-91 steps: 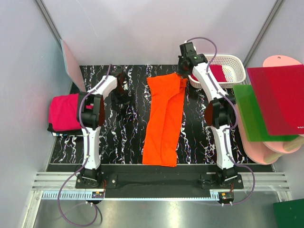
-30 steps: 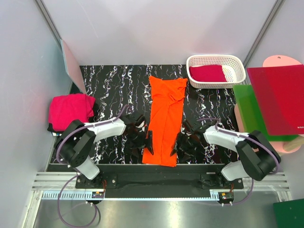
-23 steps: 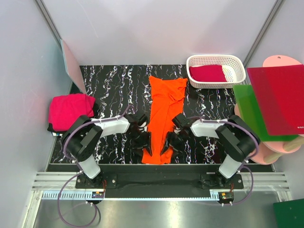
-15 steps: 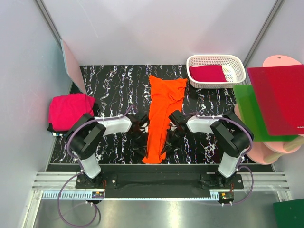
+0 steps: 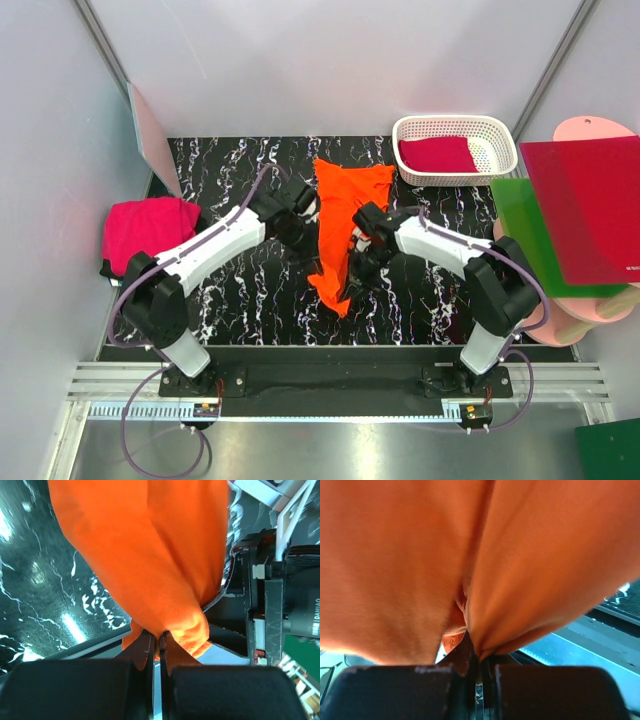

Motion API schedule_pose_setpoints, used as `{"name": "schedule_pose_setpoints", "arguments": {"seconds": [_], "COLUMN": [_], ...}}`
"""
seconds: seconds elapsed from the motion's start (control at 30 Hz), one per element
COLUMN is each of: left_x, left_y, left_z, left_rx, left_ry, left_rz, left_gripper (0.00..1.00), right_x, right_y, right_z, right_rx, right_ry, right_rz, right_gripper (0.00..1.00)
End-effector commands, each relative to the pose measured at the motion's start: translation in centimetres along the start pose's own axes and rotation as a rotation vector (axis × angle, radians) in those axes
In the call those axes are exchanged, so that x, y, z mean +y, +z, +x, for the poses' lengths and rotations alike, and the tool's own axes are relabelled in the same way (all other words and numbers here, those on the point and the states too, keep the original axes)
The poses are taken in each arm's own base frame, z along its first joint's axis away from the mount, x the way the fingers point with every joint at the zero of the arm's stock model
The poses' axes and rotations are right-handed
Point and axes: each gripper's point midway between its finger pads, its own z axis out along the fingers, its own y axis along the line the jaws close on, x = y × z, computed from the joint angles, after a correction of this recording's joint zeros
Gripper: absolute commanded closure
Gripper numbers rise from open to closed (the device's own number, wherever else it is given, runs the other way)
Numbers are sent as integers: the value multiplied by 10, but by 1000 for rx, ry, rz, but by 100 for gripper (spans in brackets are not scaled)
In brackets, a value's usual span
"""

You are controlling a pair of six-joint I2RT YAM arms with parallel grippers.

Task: Fold and stack the t-shirts
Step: Fold the folded rectangular tshirt in 1/3 of the way

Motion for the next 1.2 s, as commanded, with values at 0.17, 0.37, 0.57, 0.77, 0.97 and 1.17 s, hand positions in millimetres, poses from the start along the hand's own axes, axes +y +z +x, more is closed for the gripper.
{"name": "schedule_pose_setpoints", "arguments": {"seconds": [0.17,0.37,0.57,0.77,0.97,1.17], "left_x": [7,17,26,55,71,79], "left_y": [12,30,45,44,30,37], "left_z": [-63,-121,-174,-187,-177,-167], "left_rx": [-7,6,8,-38,-80,-42], "left_ry": [-76,-110,-107,-82,-57,-73], "left_rz": [-53,-30,69,68,91,104], "left_gripper": [100,100,36,1,1,56], "right_x": [-22,-37,-38,-41,-25,8], "right_y": [-67,-71,-66,-108,-175,-149], "right_z": [-81,-150,-207,-249,-259,-213], "right_rx": [-183,-188,-213,-465,-756,-620], "right_ry": [-35,8,5,-11,-51,-194], "right_rz": [119,165,240,406,458,186], "right_gripper": [99,98,91,46,27,100]}}
